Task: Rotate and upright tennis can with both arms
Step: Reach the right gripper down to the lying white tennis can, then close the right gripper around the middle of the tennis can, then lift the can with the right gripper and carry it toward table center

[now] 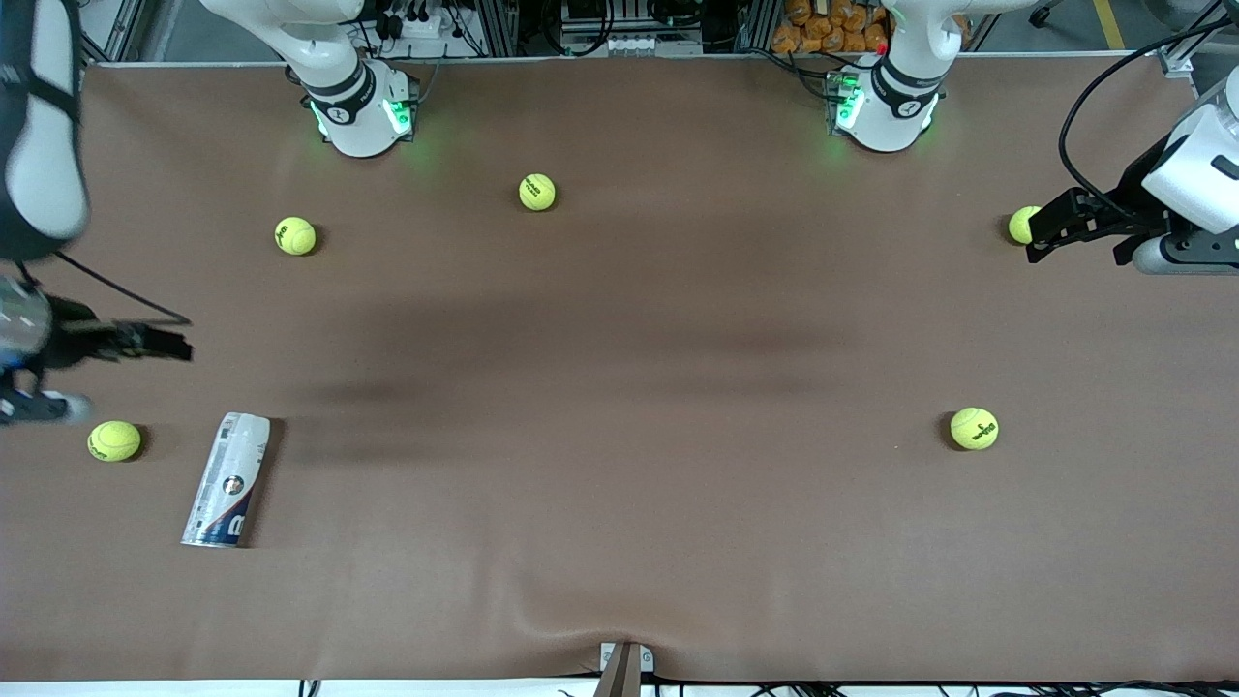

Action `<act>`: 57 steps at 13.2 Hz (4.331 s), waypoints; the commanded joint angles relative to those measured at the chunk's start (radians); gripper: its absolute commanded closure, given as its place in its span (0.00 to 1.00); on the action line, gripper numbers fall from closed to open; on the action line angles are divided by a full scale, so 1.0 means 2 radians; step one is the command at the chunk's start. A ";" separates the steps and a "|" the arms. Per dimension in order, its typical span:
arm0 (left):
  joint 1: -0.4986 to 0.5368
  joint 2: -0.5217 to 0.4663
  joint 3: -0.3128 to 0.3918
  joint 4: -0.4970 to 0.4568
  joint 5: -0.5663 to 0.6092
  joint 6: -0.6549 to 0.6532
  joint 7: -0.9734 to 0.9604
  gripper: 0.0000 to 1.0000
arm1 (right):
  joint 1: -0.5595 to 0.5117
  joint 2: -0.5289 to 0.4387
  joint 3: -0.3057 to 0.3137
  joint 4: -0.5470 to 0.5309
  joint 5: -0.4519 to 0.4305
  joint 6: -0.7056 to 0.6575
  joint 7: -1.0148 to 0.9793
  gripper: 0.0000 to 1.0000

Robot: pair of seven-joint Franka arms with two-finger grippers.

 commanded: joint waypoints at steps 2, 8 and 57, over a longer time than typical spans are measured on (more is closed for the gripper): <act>0.000 -0.007 0.001 -0.002 -0.007 -0.006 0.008 0.00 | -0.001 0.091 0.000 0.010 0.009 0.090 -0.009 0.00; 0.000 -0.007 0.001 -0.001 -0.007 -0.006 0.008 0.00 | -0.020 0.167 0.000 0.010 0.005 0.184 -0.017 0.00; 0.006 0.012 0.001 0.004 -0.007 -0.014 0.007 0.00 | 0.117 0.236 0.143 0.057 0.000 0.337 -0.282 0.05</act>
